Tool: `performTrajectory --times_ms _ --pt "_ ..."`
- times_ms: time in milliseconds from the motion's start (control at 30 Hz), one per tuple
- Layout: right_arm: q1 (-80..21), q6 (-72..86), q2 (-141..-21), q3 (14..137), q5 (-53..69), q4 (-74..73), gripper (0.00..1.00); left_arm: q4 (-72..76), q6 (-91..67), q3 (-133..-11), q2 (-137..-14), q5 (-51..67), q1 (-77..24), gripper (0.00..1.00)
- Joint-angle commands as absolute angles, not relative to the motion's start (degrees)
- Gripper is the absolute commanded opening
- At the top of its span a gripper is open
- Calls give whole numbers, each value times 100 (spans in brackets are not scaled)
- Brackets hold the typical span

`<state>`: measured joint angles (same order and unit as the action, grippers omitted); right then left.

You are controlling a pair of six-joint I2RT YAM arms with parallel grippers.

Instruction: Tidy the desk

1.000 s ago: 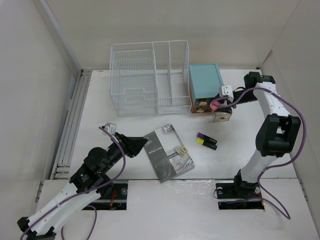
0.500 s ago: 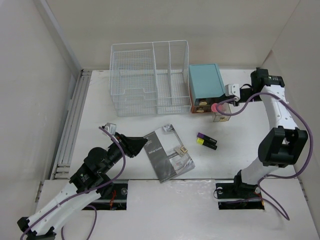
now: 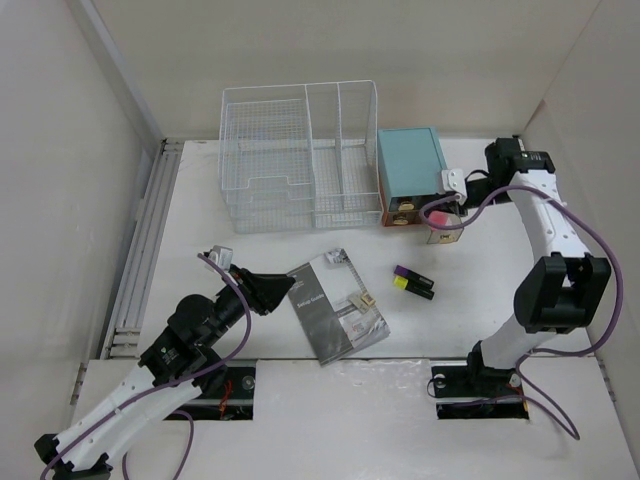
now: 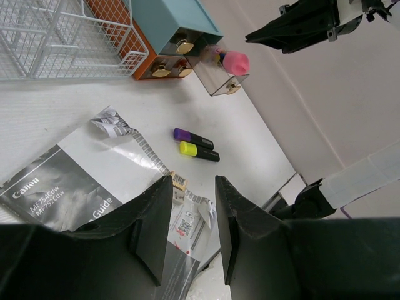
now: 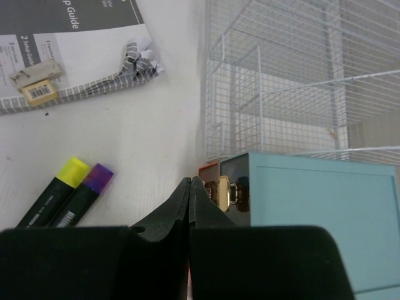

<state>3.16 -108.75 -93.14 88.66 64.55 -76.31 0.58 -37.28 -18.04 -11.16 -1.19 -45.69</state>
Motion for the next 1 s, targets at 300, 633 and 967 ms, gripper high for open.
performTrajectory --times_ms 300,633,967 --pt "202 -9749 -8948 8736 5433 -7779 0 291 -3630 -2048 -1038 -141 -4597 30" --pt "-1229 -5011 -5663 6726 -759 -1587 0 396 -3630 -1995 -1037 -141 -4597 30" --pt "-677 -1532 -5334 7085 658 -3576 0 554 -3683 -1995 -1169 -88 -4597 30"
